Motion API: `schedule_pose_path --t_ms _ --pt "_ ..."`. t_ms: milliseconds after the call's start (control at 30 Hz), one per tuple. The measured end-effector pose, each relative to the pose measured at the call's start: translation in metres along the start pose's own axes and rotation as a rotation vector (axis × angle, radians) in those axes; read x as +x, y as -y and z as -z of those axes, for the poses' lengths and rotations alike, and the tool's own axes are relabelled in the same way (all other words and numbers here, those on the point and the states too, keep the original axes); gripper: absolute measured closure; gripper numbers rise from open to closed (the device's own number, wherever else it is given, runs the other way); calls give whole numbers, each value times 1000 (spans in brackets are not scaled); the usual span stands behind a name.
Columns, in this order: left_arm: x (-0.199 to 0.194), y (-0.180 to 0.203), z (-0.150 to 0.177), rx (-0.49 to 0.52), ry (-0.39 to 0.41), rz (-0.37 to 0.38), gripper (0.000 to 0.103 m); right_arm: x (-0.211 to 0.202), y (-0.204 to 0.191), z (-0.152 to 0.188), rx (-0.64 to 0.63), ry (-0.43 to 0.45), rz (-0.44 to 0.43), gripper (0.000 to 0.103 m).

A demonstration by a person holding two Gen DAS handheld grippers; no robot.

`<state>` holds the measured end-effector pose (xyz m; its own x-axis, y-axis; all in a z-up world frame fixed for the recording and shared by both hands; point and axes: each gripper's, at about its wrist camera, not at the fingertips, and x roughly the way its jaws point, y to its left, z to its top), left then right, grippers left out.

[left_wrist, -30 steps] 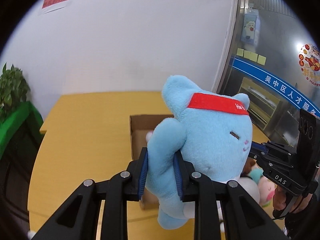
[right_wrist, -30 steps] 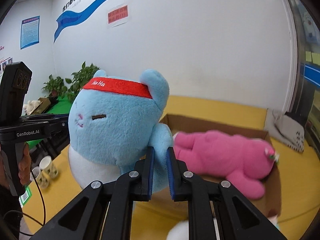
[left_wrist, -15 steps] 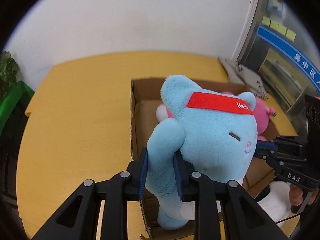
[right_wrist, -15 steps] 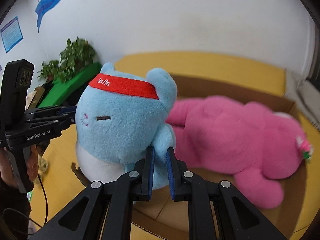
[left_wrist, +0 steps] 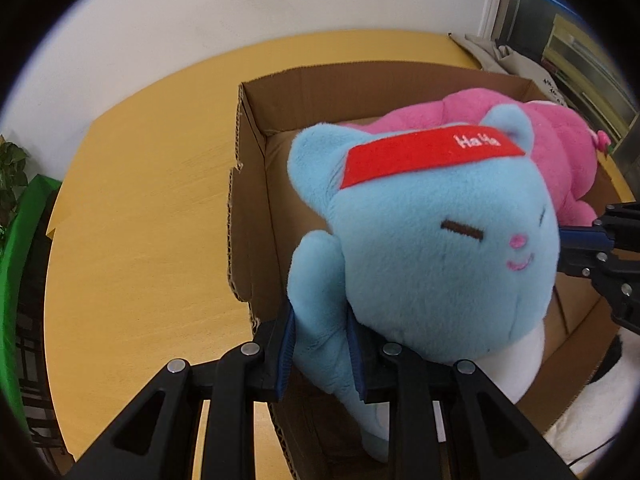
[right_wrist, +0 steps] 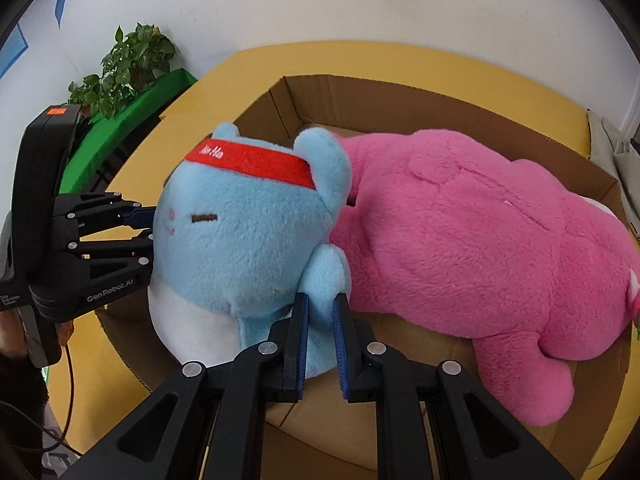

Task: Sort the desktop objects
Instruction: 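Lower the light-blue cat into the box and open the left gripper, then move both tools to the white panda plush on the table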

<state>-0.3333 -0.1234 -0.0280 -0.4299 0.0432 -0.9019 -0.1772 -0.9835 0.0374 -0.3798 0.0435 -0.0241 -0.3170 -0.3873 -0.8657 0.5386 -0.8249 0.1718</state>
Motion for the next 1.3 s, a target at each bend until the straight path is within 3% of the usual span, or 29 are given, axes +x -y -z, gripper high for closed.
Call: schedule_pose_path --t_ms 267,333,367,433,467,500,600,800,967,1033,1233,1300 --pt "-4 0 8 14 -3 9 78 16 0 7 -8 -29 23 89" --pt "-22 -3 11 9 39 23 72 8 6 8 0 -2 28 81" --pt "-32 -5 11 -2 65 36 72 0 10 9 2 30 35 74" --pt "-52 -11 13 -24 115 62 72 -19 13 11 -7 91 29 51" --pt "-62 -14 13 -34 140 75 72 -28 14 13 -16 116 19 31" --pt "-72 -17 14 -45 165 88 72 -36 14 16 -28 138 7 21" --pt "-102 -25 16 -78 240 128 73 -49 14 24 -47 162 -38 21" --pt "-70 39 -25 70 186 126 73 -54 19 43 -14 165 -75 21" --pt "-43 58 -28 153 141 -34 74 -74 18 62 -37 179 -66 21" --pt "-43 53 -22 144 140 -52 74 -77 24 64 -48 176 -38 21" --pt "-51 47 -14 113 158 -52 74 -52 55 35 -16 118 -49 22" --pt "-54 49 -13 116 171 -67 74 -29 68 23 17 89 -56 31"
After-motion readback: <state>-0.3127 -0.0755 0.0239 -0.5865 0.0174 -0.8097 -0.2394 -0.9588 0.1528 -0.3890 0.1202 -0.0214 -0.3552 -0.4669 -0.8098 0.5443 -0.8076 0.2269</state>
